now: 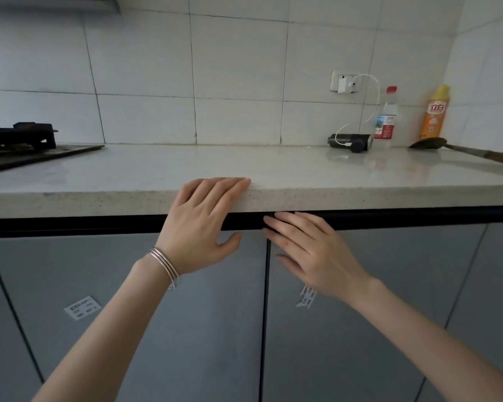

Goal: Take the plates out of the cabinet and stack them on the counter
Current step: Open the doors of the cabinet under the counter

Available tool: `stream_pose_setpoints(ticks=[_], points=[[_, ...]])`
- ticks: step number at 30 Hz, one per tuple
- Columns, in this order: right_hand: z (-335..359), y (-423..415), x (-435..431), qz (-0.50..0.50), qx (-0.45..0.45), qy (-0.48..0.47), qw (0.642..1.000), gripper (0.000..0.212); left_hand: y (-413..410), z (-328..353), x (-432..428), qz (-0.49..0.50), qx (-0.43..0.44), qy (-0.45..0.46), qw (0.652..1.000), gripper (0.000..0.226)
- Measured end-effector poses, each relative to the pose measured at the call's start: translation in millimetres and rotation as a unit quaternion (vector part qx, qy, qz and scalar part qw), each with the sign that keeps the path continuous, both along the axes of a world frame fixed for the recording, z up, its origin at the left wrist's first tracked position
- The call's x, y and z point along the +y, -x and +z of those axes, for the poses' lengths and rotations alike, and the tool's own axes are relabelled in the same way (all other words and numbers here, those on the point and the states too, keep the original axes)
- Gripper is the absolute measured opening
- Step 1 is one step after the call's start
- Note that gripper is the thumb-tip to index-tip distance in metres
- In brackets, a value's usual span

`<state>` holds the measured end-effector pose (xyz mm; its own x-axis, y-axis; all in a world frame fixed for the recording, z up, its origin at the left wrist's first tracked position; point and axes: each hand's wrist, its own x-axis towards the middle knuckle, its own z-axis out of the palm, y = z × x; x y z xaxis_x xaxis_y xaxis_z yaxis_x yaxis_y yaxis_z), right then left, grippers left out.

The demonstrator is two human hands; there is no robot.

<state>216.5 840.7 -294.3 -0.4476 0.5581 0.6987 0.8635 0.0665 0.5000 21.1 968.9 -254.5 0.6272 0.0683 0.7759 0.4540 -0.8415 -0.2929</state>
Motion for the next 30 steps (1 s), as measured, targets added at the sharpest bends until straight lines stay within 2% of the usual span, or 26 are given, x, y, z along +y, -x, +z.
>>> stream_pose_setpoints(ticks=[3,5,9,11,13,14,16,19,22,23,24,25,27,30], points=[[4.5,-0.7,-1.3,0.002,-0.004,-0.01,1.0,0.035,-0.4,0.4,0.6,-0.007,-0.006,-0.002,1.0,0.073],[3.0,1.2,-4.5,-0.001,0.028,-0.021,0.999,0.035,0.3,0.7,0.8,-0.009,-0.002,-0.005,1.0,0.074],[-11.1,11.2,-16.7,0.0,0.148,-0.055,0.988,0.032,0.4,1.4,0.5,-0.011,-0.006,-0.005,1.0,0.072],[-18.6,17.1,-21.4,0.0,0.183,-0.038,0.982,0.033,-0.1,1.4,0.9,-0.013,-0.011,-0.005,1.0,0.071],[-20.7,26.0,-24.0,0.008,0.278,-0.004,0.961,0.036,-0.2,1.2,1.5,-0.013,-0.012,-0.007,1.0,0.07],[-18.3,31.6,-24.8,0.022,0.363,0.012,0.932,0.037,0.0,1.2,1.8,-0.013,-0.014,-0.008,1.0,0.07],[-11.0,40.0,-25.1,0.065,0.533,0.043,0.843,0.035,-0.1,1.0,1.7,-0.015,-0.015,-0.009,1.0,0.07],[2.0,44.8,-22.7,0.136,0.726,0.081,0.669,0.032,-0.3,0.6,0.9,-0.022,-0.022,-0.005,0.999,0.067],[13.2,48.9,-21.7,0.253,0.846,0.086,0.461,0.034,-0.8,0.8,-0.3,-0.025,-0.032,-0.004,0.999,0.066],[16.9,51.3,-22.9,0.285,0.866,0.09,0.4,0.035,-0.8,0.5,-0.7,-0.026,-0.034,-0.005,0.999,0.066],[20.3,53.9,-24.5,0.306,0.877,0.097,0.357,0.036,-0.5,0.4,-1.0,-0.026,-0.035,-0.006,0.999,0.066],[22.8,56.9,-26.6,0.32,0.883,0.102,0.328,0.036,-0.2,0.3,-1.3,-0.026,-0.033,-0.006,0.999,0.066],[24.1,62.1,-29.9,0.338,0.889,0.1,0.293,0.032,0.6,0.7,-2.1,-0.026,-0.029,-0.002,0.999,0.066],[22.0,69.8,-37.8,0.346,0.894,0.086,0.272,0.028,1.5,1.6,-2.4,-0.024,-0.023,0.003,0.999,0.066]])
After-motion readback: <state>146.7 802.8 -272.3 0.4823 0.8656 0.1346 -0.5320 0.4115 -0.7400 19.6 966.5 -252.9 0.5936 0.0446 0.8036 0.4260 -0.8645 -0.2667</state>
